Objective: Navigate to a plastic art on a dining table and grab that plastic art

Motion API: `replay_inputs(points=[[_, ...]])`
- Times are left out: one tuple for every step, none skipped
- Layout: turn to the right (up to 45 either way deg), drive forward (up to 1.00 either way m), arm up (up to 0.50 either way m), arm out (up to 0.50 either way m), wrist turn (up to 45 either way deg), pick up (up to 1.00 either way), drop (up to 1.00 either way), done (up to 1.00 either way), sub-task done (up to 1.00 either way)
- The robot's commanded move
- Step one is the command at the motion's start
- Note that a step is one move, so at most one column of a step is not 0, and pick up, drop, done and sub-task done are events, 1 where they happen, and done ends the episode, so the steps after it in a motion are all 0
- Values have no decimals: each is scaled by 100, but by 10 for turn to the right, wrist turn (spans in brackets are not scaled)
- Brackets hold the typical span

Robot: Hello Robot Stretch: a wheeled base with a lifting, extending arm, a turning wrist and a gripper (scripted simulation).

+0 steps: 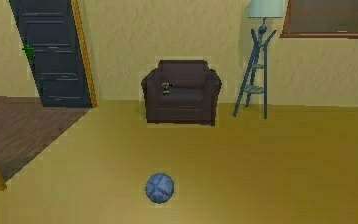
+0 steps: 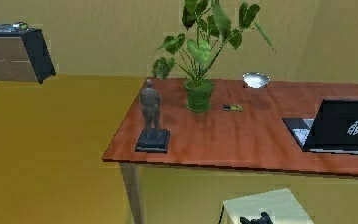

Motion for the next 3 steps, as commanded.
replay_inputs(points=[[0, 0, 50, 0, 0, 0, 0, 0, 0], [0, 0, 36, 0, 0, 0, 0, 0, 0], [0, 0, 0, 42, 0, 0, 0, 0, 0]])
